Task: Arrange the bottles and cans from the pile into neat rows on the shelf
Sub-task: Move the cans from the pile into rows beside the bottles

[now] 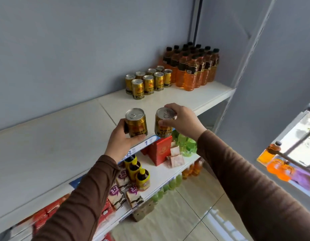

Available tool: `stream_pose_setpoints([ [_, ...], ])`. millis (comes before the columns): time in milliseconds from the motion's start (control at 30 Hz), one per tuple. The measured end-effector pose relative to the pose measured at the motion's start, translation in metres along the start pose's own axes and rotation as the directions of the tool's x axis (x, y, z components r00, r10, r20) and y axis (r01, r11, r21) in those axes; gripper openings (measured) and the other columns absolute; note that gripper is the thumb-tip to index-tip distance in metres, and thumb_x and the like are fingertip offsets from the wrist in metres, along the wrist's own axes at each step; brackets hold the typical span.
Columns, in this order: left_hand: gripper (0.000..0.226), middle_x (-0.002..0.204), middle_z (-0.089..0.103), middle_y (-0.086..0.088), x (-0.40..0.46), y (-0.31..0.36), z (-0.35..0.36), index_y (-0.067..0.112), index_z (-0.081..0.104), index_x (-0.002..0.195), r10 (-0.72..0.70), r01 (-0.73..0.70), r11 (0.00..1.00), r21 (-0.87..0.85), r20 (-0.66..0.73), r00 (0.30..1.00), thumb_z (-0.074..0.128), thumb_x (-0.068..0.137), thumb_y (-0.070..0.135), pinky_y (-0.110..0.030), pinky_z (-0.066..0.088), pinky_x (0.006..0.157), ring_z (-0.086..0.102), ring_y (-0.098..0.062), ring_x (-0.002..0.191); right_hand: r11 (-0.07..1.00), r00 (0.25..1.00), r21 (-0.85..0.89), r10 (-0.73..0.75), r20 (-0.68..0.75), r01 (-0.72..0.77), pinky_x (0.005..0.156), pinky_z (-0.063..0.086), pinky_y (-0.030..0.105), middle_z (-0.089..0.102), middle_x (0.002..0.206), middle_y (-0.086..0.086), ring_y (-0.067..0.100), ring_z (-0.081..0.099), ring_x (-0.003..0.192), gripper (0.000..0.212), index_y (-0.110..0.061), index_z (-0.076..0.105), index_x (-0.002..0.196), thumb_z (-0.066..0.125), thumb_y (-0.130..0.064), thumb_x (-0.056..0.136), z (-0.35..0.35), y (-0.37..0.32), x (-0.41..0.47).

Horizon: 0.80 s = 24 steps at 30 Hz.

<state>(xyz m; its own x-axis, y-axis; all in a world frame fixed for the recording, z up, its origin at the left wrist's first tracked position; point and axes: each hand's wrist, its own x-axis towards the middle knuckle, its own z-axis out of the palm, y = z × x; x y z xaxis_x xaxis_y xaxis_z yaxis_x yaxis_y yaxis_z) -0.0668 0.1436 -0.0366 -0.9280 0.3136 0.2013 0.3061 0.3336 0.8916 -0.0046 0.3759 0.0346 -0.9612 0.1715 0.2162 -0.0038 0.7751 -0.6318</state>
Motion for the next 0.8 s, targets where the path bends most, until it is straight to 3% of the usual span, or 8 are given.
stream_pose_setpoints([
  [200, 0.061, 0.108, 0.066, 0.014, 0.05, 0.02, 0.052, 0.03, 0.054, 0.109, 0.012, -0.014, 0.999, 0.044, 0.028, 1.0, 0.087, 0.061, 0.045, -0.027, 0.051, 0.085, 0.063, -0.003, 0.101, 1.0, 1.0, 0.02, 0.001, -0.005, -0.001, 0.08, 0.05, 0.028, 0.065, 0.117, -0.002, 0.015, 0.058, 0.102, 0.059, -0.023, 0.056, 0.129, 0.076, -0.044, 0.078, -0.029, 0.052, 0.046],
  [333, 0.065, 0.113, 0.065, 0.011, 0.093, 0.017, 0.077, 0.029, 0.053, 0.115, 0.022, -0.023, 0.999, 0.034, 0.028, 0.999, 0.089, 0.063, 0.042, -0.03, 0.05, 0.089, 0.061, -0.006, 0.105, 1.0, 1.0, -0.011, 0.0, 0.014, 0.0, 0.086, 0.052, 0.035, 0.064, 0.116, -0.002, 0.018, 0.056, 0.106, 0.059, -0.024, 0.057, 0.129, 0.076, -0.046, 0.078, -0.04, 0.078, 0.088],
  [533, 0.07, 0.123, 0.06, 0.009, 0.16, 0.015, 0.116, 0.029, 0.048, 0.124, 0.009, -0.009, 1.0, -0.001, 0.051, 0.999, 0.09, 0.068, 0.034, -0.029, 0.047, 0.094, 0.058, -0.012, 0.113, 0.998, 0.999, -0.064, 0.005, 0.045, -0.002, 0.066, 0.04, 0.019, 0.061, 0.105, -0.008, 0.012, 0.056, 0.092, 0.054, -0.022, 0.058, 0.125, 0.076, -0.045, 0.079, -0.06, 0.114, 0.157],
  [700, 0.071, 0.12, 0.058, 0.014, 0.197, 0.016, 0.14, 0.035, 0.045, 0.124, -0.005, 0.006, 1.0, -0.028, 0.033, 0.999, 0.089, 0.068, 0.032, -0.022, 0.041, 0.09, 0.057, -0.009, 0.111, 0.976, 0.994, -0.218, 0.001, 0.109, 0.023, 0.063, 0.044, 0.021, 0.062, 0.105, -0.003, 0.015, 0.058, 0.09, 0.054, -0.02, 0.054, 0.125, 0.074, -0.045, 0.081, -0.066, 0.129, 0.217],
  [800, 0.075, 0.123, 0.058, 0.014, 0.217, 0.014, 0.155, 0.034, 0.044, 0.128, -0.03, 0.03, 1.0, -0.009, -0.003, 1.0, 0.089, 0.068, 0.034, -0.026, 0.043, 0.095, 0.057, -0.009, 0.113, 0.915, 0.99, -0.393, -0.033, 0.141, 0.086, 0.074, 0.05, 0.03, 0.062, 0.109, 0.002, 0.02, 0.058, 0.093, 0.055, -0.016, 0.052, 0.126, 0.071, -0.045, 0.083, -0.064, 0.136, 0.251],
])
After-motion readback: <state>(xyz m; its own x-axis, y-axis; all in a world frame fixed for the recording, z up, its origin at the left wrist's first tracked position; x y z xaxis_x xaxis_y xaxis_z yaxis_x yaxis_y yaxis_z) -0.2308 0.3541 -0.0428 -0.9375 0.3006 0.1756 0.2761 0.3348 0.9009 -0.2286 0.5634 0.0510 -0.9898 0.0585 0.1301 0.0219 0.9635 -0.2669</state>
